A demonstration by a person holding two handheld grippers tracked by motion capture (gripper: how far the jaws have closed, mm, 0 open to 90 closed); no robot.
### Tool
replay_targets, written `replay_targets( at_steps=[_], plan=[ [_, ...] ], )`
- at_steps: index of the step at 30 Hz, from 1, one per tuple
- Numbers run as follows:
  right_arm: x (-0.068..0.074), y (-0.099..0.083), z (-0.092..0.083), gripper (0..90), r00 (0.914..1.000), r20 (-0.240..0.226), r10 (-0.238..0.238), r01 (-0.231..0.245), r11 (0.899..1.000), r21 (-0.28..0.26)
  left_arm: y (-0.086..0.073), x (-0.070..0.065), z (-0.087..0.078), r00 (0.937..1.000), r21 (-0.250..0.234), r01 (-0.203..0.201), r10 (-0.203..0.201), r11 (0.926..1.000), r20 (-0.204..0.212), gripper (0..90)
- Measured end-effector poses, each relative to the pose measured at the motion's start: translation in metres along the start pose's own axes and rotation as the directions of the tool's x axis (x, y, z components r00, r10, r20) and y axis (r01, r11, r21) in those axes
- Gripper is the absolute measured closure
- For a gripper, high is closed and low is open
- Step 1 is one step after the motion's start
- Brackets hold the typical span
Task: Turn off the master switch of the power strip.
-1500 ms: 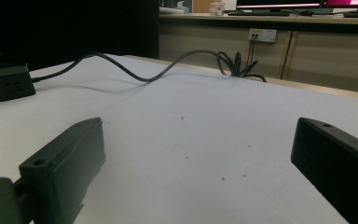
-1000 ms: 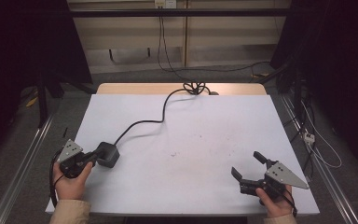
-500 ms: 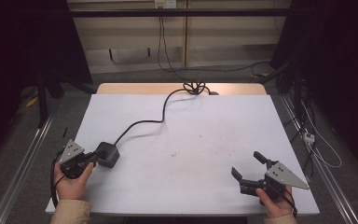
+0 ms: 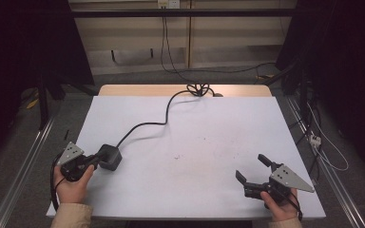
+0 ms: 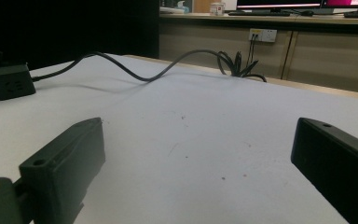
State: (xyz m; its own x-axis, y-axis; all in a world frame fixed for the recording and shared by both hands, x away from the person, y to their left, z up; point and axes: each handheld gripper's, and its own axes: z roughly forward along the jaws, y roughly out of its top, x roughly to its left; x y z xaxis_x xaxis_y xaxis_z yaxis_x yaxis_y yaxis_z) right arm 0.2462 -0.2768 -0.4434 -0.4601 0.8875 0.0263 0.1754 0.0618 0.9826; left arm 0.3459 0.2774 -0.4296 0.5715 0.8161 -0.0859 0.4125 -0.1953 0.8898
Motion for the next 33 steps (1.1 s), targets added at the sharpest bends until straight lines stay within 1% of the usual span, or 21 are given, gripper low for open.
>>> replay_targets(
  at_steps=[3, 5, 9, 16, 24, 25, 26, 27, 32, 33],
  plan=[
    [0.0003, 0.0001, 0.0001, 2.2, 1.0000, -0.002, -0.001, 0.001, 1.000, 0.001, -0.0003, 0.0015, 0.0000, 0.9998, -0.004, 0.018, -0.018, 0.9998, 0.010, 90.0],
    [0.0003, 0.0003, 0.0001, 2.2, 1.0000, -0.003, -0.001, 0.001, 1.000, 0.000, 0.0000, 0.0013, -0.0001, 0.9999, -0.003, 0.010, -0.009, 0.9999, 0.006, 90.0],
    [0.0003, 0.0002, 0.0004, 2.2, 1.0000, -0.003, 0.000, 0.000, 1.000, 0.000, 0.0004, 0.0021, 0.0001, 0.9998, -0.004, 0.018, -0.018, 0.9998, 0.011, 90.0],
    [-0.0005, -0.0002, 0.0011, 2.3, 1.0000, -0.003, 0.007, -0.007, 1.000, -0.001, 0.0001, 0.0014, 0.0000, 0.9999, -0.012, 0.016, -0.015, 0.9998, 0.005, 90.0],
    [0.0000, -0.0006, 0.0018, 2.3, 1.0000, -0.006, 0.003, -0.003, 1.000, 0.002, 0.0007, 0.0018, 0.0003, 0.9999, -0.013, 0.015, -0.015, 0.9998, 0.001, 90.0],
    [-0.0001, -0.0007, 0.0018, 2.3, 1.0000, -0.006, 0.004, -0.004, 1.000, 0.001, 0.0007, 0.0012, 0.0003, 0.9998, -0.015, 0.018, -0.018, 0.9997, 0.000, 90.0],
    [0.0001, -0.0005, 0.0015, 2.3, 1.0000, -0.005, 0.006, -0.006, 1.000, 0.002, 0.0011, 0.0012, -0.0006, 0.9998, -0.026, 0.019, -0.019, 0.9995, 0.001, 90.0],
    [0.0003, -0.0001, 0.0012, 2.3, 1.0000, -0.003, 0.005, -0.005, 1.000, -0.001, 0.0019, 0.0010, -0.0008, 1.0000, -0.020, 0.010, -0.010, 0.9997, -0.001, 90.0],
    [0.0007, -0.0004, 0.0016, 2.3, 1.0000, -0.006, 0.000, 0.000, 1.000, 0.001, 0.0017, 0.0000, -0.0008, 0.9999, -0.025, 0.011, -0.011, 0.9996, -0.005, 90.0],
    [0.0005, -0.0008, 0.0022, 2.3, 1.0000, -0.004, 0.005, -0.005, 1.000, 0.002, 0.0018, -0.0002, -0.0009, 0.9999, -0.025, 0.007, -0.007, 0.9997, -0.008, 90.0]
  ],
)
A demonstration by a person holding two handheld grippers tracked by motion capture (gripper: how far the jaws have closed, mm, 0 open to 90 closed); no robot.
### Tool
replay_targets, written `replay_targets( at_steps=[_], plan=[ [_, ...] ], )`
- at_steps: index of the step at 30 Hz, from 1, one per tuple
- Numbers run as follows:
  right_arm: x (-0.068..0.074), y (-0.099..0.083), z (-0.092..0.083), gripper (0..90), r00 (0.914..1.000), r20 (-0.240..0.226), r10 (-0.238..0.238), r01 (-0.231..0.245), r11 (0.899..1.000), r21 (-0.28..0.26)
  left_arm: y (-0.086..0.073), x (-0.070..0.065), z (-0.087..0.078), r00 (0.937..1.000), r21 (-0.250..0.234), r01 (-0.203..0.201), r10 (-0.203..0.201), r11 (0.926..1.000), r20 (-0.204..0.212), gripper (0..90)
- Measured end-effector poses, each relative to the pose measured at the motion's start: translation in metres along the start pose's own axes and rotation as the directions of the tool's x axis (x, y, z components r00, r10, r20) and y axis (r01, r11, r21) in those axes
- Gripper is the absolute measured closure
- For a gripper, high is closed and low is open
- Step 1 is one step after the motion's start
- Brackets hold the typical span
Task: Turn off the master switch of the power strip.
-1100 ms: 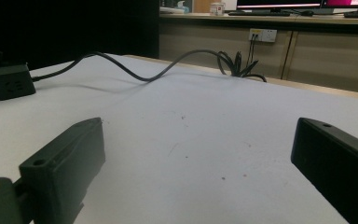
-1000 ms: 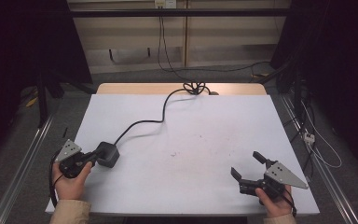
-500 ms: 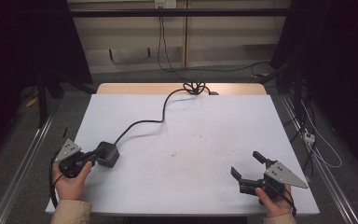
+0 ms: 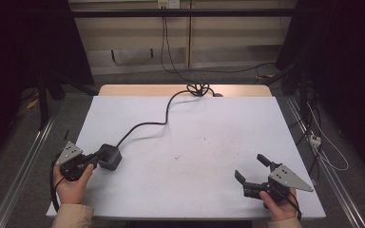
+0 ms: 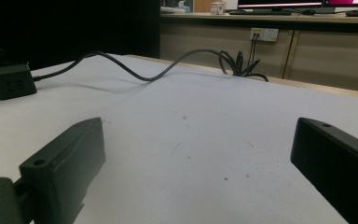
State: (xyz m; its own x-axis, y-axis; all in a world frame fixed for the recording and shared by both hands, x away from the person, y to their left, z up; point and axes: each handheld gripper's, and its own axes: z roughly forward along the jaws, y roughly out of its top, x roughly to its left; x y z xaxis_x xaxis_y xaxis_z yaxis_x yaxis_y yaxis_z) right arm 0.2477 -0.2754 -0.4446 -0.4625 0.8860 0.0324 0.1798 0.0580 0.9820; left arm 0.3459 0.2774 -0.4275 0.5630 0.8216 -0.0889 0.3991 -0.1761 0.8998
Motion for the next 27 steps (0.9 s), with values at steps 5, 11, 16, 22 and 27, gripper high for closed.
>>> replay_targets(
  at_steps=[5, 11, 16, 22, 27],
  plan=[
    [0.0006, 0.0009, -0.0009, 2.4, 1.0000, 0.000, -0.004, 0.004, 1.000, -0.001, 0.0006, -0.0018, -0.0013, 0.9997, -0.005, -0.021, 0.021, 0.9998, -0.013, 90.0],
    [0.0000, 0.0007, 0.0000, 2.4, 1.0000, -0.002, -0.004, 0.004, 1.000, 0.000, 0.0037, -0.0028, -0.0052, 0.9998, -0.048, -0.015, 0.016, 0.9987, 0.010, 90.0],
    [-0.0001, 0.0013, -0.0006, 2.4, 1.0000, -0.003, -0.004, 0.004, 1.000, -0.002, 0.0057, -0.0045, -0.0040, 0.9995, -0.057, -0.003, 0.004, 0.9984, 0.030, 90.0],
    [-0.0001, 0.0010, -0.0001, 2.4, 1.0000, -0.004, -0.005, 0.005, 1.000, -0.003, 0.0076, -0.0040, -0.0038, 0.9991, -0.073, 0.004, -0.001, 0.9973, 0.042, 90.0],
    [0.0004, 0.0011, -0.0002, 2.4, 1.0000, -0.004, -0.006, 0.006, 1.000, -0.001, 0.0094, -0.0044, -0.0031, 0.9983, -0.090, 0.016, -0.011, 0.9958, 0.058, 90.0]
  ],
)
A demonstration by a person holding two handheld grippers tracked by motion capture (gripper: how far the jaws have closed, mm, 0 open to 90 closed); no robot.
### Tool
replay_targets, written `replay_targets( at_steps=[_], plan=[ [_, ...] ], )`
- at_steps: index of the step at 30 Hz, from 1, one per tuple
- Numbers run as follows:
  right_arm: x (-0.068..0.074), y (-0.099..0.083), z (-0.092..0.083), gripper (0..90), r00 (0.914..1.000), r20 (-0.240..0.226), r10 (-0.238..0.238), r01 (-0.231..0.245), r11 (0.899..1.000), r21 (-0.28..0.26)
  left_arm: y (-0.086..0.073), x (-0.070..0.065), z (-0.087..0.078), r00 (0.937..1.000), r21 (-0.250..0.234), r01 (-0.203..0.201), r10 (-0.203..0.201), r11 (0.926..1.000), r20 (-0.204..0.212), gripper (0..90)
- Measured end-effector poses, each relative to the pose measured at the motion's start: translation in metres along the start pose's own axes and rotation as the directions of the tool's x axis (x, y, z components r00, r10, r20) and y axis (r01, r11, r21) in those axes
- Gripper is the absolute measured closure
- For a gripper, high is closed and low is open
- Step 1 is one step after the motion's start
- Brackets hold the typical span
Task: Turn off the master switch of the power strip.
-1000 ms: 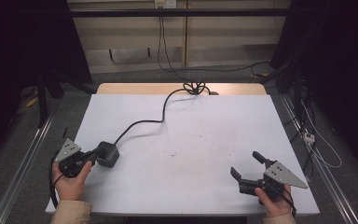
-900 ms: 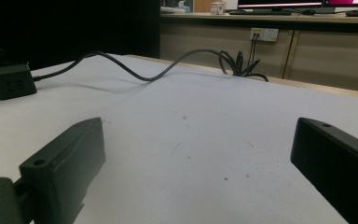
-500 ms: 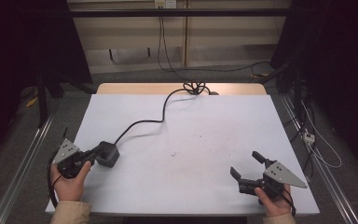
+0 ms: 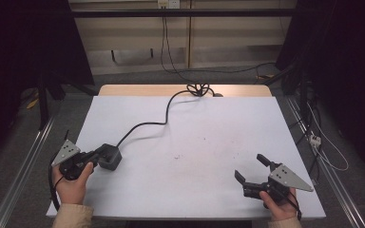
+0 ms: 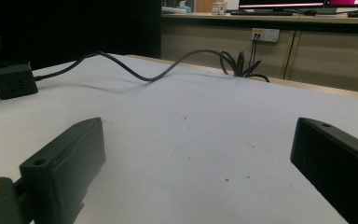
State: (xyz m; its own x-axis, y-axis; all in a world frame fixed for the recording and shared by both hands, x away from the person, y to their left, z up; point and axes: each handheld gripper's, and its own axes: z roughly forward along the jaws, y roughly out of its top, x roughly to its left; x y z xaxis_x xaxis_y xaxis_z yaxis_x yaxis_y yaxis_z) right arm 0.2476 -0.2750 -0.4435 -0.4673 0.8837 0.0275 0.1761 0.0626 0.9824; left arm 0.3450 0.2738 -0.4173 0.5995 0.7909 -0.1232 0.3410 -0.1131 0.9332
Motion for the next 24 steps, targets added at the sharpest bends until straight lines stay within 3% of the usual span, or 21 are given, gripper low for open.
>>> replay_targets(
  at_steps=[7, 15, 24],
  plan=[
    [0.0006, -0.0001, 0.0005, 2.4, 1.0000, -0.002, 0.002, -0.002, 1.000, 0.002, 0.0009, -0.0019, 0.0025, 0.9996, -0.016, 0.000, 0.000, 0.9999, 0.027, 86.6],
    [-0.0003, 0.0000, 0.0002, 2.4, 1.0000, -0.001, -0.001, 0.001, 1.000, 0.001, 0.0014, -0.0038, 0.0055, 0.9983, -0.031, 0.028, -0.026, 0.9991, 0.052, 83.1],
    [-0.0004, 0.0001, 0.0006, 2.4, 1.0000, -0.005, 0.001, -0.001, 1.000, 0.000, 0.0021, -0.0049, 0.0094, 0.9965, -0.038, 0.040, -0.037, 0.9985, 0.075, 73.6]
  ],
)
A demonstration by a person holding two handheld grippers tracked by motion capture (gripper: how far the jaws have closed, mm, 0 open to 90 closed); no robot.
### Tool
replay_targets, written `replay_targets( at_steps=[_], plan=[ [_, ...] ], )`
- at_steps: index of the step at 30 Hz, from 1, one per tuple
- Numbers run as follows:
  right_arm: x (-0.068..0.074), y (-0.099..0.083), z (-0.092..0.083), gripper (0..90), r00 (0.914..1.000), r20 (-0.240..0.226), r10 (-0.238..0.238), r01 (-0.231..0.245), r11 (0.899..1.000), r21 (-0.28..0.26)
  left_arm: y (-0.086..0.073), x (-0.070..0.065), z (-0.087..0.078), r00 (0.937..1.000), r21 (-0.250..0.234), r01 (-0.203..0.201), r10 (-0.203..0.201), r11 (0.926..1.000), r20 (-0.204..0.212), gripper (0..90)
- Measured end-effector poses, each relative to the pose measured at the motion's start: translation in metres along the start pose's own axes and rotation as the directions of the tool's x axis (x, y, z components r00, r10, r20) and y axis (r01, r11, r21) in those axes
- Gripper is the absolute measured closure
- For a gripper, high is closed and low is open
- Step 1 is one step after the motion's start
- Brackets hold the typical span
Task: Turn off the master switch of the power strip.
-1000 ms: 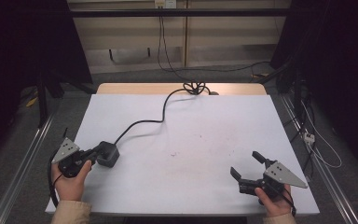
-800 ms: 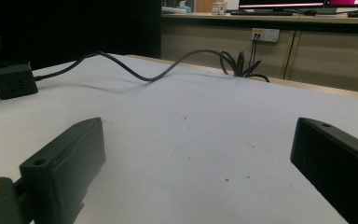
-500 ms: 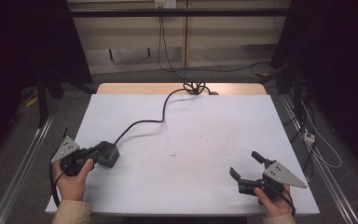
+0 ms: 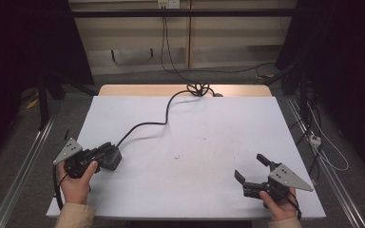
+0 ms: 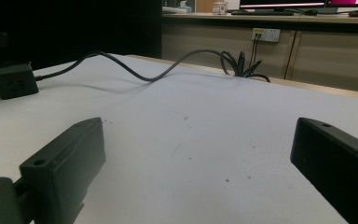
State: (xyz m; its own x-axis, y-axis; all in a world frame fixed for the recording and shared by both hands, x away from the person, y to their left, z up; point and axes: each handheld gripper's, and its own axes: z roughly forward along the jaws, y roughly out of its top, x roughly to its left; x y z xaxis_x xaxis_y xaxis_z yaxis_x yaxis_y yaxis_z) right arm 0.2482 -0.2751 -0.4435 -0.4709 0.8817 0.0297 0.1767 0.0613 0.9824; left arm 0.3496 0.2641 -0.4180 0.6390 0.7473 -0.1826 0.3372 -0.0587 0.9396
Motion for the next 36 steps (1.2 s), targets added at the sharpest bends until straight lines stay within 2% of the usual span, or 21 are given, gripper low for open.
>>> replay_targets(
  at_steps=[5, 12, 13, 23, 31, 36],
  plan=[
    [0.0001, -0.0001, -0.0001, 2.4, 1.0000, -0.001, 0.000, 0.000, 1.000, 0.000, 0.0010, -0.0006, 0.0006, 1.0000, -0.011, 0.000, 0.001, 0.9999, 0.006, 65.5],
    [0.0003, -0.0001, 0.0004, 2.4, 1.0000, -0.001, 0.000, 0.000, 1.000, 0.000, 0.0016, -0.0013, 0.0003, 0.9995, -0.020, 0.012, -0.011, 0.9997, 0.031, 60.3],
    [0.0002, 0.0002, 0.0006, 2.4, 1.0000, -0.003, -0.001, 0.001, 1.000, 0.001, 0.0020, -0.0017, 0.0001, 0.9995, -0.022, 0.010, -0.009, 0.9997, 0.031, 57.5],
    [0.0007, 0.0004, 0.0028, 2.4, 1.0000, -0.008, -0.005, 0.005, 1.000, 0.001, 0.0027, -0.0046, -0.0003, 0.9983, -0.030, 0.015, -0.013, 0.9994, 0.056, 51.0],
    [-0.0002, -0.0002, 0.0018, 2.4, 1.0000, -0.006, 0.000, 0.000, 1.000, 0.001, 0.0033, -0.0044, 0.0000, 0.9979, -0.038, 0.030, -0.028, 0.9988, 0.059, 46.0],
    [-0.0007, -0.0001, 0.0008, 2.4, 1.0000, -0.002, 0.007, -0.007, 1.000, 0.000, 0.0036, -0.0055, 0.0009, 0.9974, -0.038, 0.048, -0.046, 0.9981, 0.055, 38.0]
  ],
)
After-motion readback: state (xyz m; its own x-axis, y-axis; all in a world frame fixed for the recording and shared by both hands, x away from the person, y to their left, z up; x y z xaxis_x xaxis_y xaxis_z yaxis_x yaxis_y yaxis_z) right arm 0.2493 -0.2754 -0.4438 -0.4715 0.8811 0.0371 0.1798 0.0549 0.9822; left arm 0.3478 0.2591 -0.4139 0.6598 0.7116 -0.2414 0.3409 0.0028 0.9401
